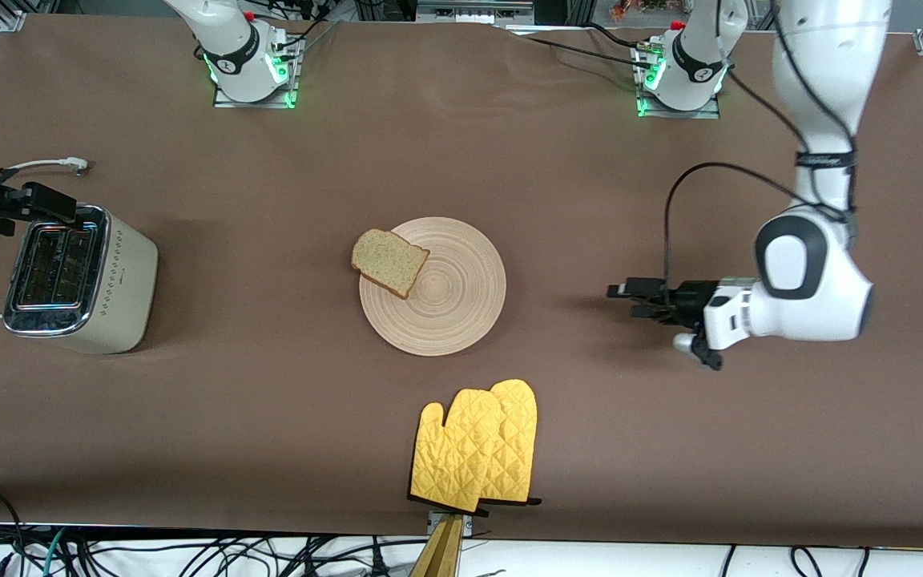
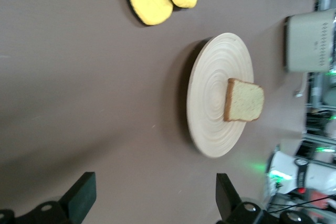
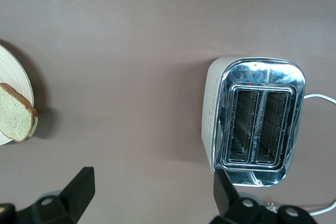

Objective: Move plate and put bread in toaster
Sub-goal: 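Withdraw the left gripper from the plate back toward its base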

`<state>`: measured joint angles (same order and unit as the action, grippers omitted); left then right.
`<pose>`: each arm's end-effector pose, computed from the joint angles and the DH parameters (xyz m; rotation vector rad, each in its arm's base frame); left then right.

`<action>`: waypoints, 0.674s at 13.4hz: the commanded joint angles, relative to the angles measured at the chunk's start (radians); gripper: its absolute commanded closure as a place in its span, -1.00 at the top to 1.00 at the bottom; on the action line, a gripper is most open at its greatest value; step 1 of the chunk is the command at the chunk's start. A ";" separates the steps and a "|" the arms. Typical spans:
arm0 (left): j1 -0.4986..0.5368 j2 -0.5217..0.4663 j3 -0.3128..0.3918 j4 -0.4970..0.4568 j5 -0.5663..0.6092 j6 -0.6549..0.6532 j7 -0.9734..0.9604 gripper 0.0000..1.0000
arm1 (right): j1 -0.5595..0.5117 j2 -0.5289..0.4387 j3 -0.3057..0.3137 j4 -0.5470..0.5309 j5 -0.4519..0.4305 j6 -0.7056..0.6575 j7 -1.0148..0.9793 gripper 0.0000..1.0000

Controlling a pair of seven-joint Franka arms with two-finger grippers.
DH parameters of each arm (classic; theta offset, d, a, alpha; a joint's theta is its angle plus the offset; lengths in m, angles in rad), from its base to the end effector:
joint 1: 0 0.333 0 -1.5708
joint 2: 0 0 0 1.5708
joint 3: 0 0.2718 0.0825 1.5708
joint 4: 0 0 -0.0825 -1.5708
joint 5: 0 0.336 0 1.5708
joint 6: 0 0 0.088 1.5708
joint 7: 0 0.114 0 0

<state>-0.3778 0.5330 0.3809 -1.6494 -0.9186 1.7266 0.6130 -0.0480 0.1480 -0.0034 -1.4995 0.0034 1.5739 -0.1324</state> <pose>0.5799 -0.0993 0.2948 2.3666 -0.3288 -0.1896 0.5417 -0.0274 0.5260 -3.1273 -0.1265 0.1143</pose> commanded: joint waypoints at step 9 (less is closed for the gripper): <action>0.189 -0.450 -0.074 -0.370 0.436 0.204 -0.032 1.00 | -0.001 0.005 -0.001 0.019 0.012 -0.003 0.004 1.00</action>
<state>-0.2166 0.1815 0.3472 -1.8381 -0.4921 1.8385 0.5871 -0.0481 0.1482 -0.0038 -1.4980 0.0034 1.5745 -0.1323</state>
